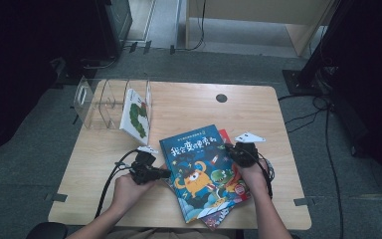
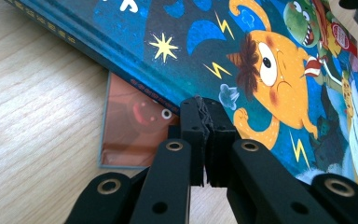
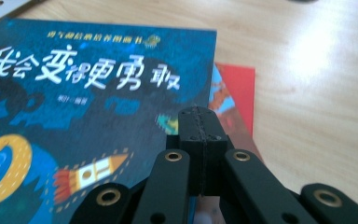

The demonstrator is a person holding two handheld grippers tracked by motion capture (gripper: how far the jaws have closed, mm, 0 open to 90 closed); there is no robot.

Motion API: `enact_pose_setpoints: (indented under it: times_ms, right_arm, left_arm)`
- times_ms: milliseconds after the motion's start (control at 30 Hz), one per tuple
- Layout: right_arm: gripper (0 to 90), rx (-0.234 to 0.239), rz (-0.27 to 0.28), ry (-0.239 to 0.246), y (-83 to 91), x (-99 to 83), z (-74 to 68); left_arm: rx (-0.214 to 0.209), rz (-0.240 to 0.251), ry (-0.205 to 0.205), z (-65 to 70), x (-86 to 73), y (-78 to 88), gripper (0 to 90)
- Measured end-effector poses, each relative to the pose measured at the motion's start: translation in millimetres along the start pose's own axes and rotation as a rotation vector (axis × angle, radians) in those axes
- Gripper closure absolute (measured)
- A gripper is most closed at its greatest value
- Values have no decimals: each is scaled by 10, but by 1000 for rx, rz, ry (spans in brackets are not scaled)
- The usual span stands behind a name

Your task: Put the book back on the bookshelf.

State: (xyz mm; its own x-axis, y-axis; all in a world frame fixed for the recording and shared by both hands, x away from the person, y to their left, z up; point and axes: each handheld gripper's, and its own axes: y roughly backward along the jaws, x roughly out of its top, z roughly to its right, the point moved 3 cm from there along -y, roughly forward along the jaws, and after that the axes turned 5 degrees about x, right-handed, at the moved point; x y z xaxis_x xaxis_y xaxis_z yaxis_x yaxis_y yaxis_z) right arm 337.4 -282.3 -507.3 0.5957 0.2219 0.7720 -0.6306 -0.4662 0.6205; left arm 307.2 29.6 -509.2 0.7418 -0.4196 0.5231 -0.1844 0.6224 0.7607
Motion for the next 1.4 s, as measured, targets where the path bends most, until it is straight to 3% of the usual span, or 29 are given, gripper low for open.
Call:
enact_pose_setpoints:
  times_ms: [133,367,500,667,767,900,967,1233,1300,1400]
  right_arm:
    - [900,-29,-29,-20,69,-82,46]
    - [900,-59,-23,-38,129,-125,92]
    - [900,-120,-20,-58,156,-146,171]
    - [900,-128,-21,-91,135,-148,246]
    - [900,-141,-24,-88,94,-138,253]
    - [900,-147,-27,-92,50,-129,263]
    - [900,-169,-34,-70,2,-88,248]
    - [900,-132,-56,-24,-210,85,168]
    - [900,-87,-56,-24,-276,131,130]
    - [900,-105,-65,2,-328,172,91]
  left_arm:
    - [-3,1,-12,53,35,-55,889]
    - [-14,5,-15,84,84,-113,888]
    - [-21,9,-22,104,122,-157,887]
    - [-30,-8,-44,175,122,-167,866]
    - [-42,-23,-70,249,66,-158,876]
    - [-49,-26,-74,287,16,-188,890]
    - [-48,-25,-71,286,16,-188,892]
    - [-54,16,-71,310,13,-133,893]
    - [-46,12,-95,359,-13,-150,900]
    - [-36,16,-99,373,-31,-147,900]
